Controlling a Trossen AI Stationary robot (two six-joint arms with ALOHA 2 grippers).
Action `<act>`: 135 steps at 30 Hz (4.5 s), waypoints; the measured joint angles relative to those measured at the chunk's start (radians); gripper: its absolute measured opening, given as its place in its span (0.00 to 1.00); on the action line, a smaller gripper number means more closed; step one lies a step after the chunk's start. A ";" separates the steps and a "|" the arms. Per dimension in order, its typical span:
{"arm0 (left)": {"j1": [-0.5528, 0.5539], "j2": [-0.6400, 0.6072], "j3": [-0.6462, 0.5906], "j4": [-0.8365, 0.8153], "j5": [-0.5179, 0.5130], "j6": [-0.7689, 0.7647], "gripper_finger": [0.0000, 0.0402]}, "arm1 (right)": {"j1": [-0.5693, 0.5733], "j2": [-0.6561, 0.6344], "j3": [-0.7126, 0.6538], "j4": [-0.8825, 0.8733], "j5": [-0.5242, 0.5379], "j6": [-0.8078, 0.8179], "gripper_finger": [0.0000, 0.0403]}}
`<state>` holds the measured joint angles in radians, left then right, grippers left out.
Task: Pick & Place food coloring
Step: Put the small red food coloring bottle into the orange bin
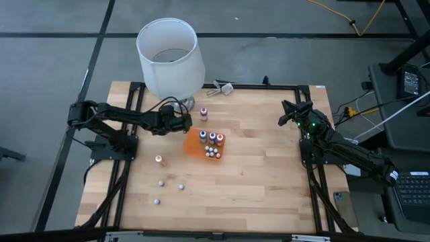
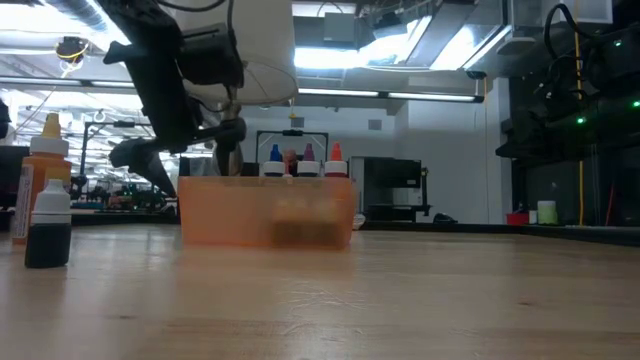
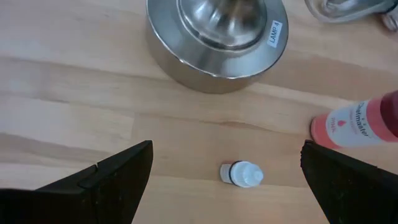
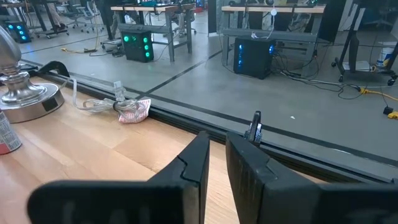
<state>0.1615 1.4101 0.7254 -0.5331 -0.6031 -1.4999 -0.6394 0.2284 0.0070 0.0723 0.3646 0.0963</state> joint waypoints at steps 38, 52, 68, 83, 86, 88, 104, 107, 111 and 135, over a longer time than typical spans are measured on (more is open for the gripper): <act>-0.022 0.250 0.130 -0.012 0.010 -0.098 0.97 | 0.000 0.000 0.000 0.000 0.000 0.000 0.14; 0.003 0.241 0.130 -0.049 0.097 -0.216 0.97 | 0.000 0.000 0.000 0.000 0.000 0.000 0.14; 0.011 0.241 0.130 -0.069 0.082 -0.215 0.62 | 0.000 0.000 0.000 0.000 0.000 0.000 0.14; 0.010 0.241 0.130 -0.071 0.099 -0.135 0.33 | 0.000 0.000 0.000 0.000 0.000 0.000 0.14; 0.004 0.240 0.130 -0.072 0.099 -0.095 0.30 | 0.000 0.000 0.000 0.000 0.000 0.000 0.14; 0.003 0.240 0.130 -0.072 0.099 -0.074 0.27 | 0.000 0.000 0.000 0.000 0.000 0.000 0.14; -0.043 0.069 0.130 -0.240 0.020 0.129 0.20 | 0.000 0.000 0.000 0.000 0.000 0.000 0.14; -0.060 0.005 0.130 -0.288 0.020 0.181 0.20 | 0.000 0.000 0.000 0.000 0.000 0.000 0.14; -0.089 -0.090 0.130 -0.306 0.041 0.292 0.19 | 0.000 0.000 0.000 0.000 0.000 0.000 0.14; -0.102 -0.411 0.130 -0.532 0.407 1.039 0.18 | 0.000 0.000 0.000 0.000 0.000 0.000 0.14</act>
<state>0.0593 0.9989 0.8558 -1.0650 -0.1963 -0.4612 -0.6393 0.2286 0.0071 0.0723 0.3645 0.0963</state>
